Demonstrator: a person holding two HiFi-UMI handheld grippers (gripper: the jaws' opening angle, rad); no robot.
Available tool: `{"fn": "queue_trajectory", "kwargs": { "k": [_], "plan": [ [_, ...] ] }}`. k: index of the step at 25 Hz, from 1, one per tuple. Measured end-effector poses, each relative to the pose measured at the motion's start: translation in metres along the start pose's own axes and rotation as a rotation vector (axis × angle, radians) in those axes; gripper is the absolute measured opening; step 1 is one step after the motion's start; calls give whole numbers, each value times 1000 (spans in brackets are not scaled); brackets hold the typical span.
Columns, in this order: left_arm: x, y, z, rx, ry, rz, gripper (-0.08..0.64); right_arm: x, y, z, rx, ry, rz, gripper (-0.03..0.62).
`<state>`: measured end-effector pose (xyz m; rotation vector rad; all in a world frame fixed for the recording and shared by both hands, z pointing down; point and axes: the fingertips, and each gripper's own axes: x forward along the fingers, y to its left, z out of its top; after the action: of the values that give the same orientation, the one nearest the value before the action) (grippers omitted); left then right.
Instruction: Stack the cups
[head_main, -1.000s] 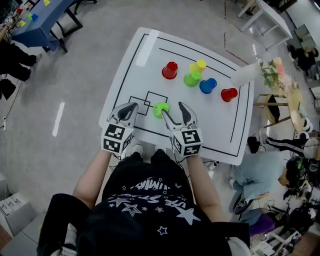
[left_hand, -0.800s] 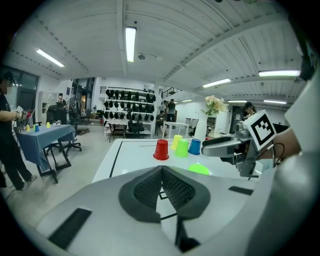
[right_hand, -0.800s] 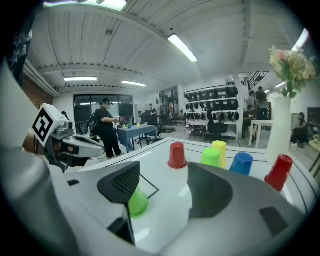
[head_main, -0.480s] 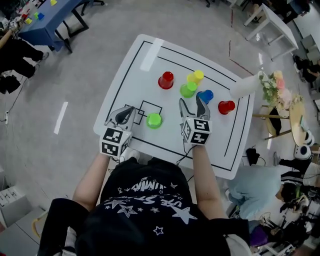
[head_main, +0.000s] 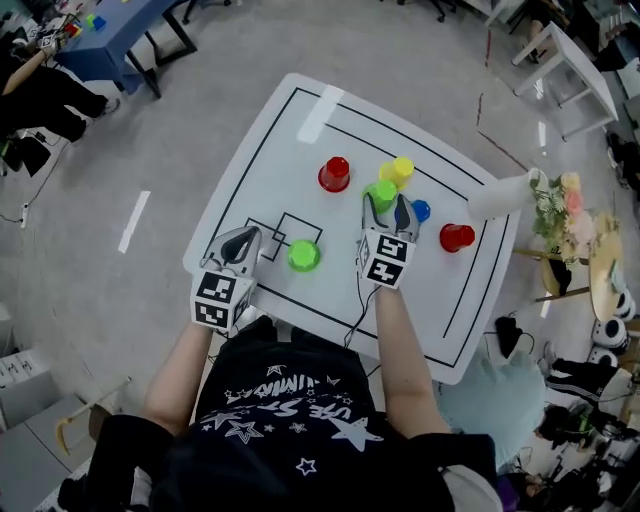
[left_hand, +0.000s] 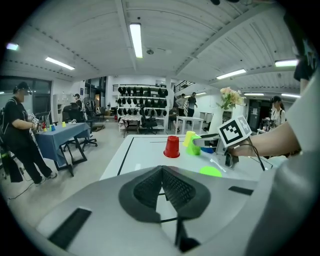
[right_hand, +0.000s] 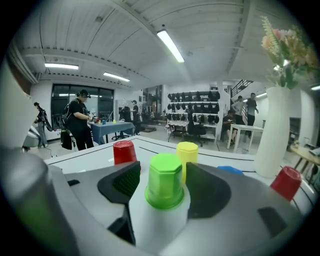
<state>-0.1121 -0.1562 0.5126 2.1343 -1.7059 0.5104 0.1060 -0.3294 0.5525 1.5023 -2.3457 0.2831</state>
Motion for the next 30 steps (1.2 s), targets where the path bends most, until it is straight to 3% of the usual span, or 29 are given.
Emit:
{"fn": "queue_trajectory", "kwargs": {
  "k": [4, 7, 11, 17, 30],
  "plan": [
    [-4, 1, -7, -13, 15, 21, 11, 9, 0, -2, 5, 12, -26, 274],
    [-5, 2, -15, -28, 25, 20, 11, 11, -3, -6, -4, 41, -54, 228],
    [-7, 3, -20, -39, 29, -2, 11, 4, 0, -7, -4, 70, -40, 222],
    [-3, -1, -14, 5, 13, -82, 11, -28, 11, -3, 5, 62, -30, 222],
    [-6, -18, -20, 80, 7, -271, 11, -108, 58, -40, 51, 94, -71, 222]
  ]
}}
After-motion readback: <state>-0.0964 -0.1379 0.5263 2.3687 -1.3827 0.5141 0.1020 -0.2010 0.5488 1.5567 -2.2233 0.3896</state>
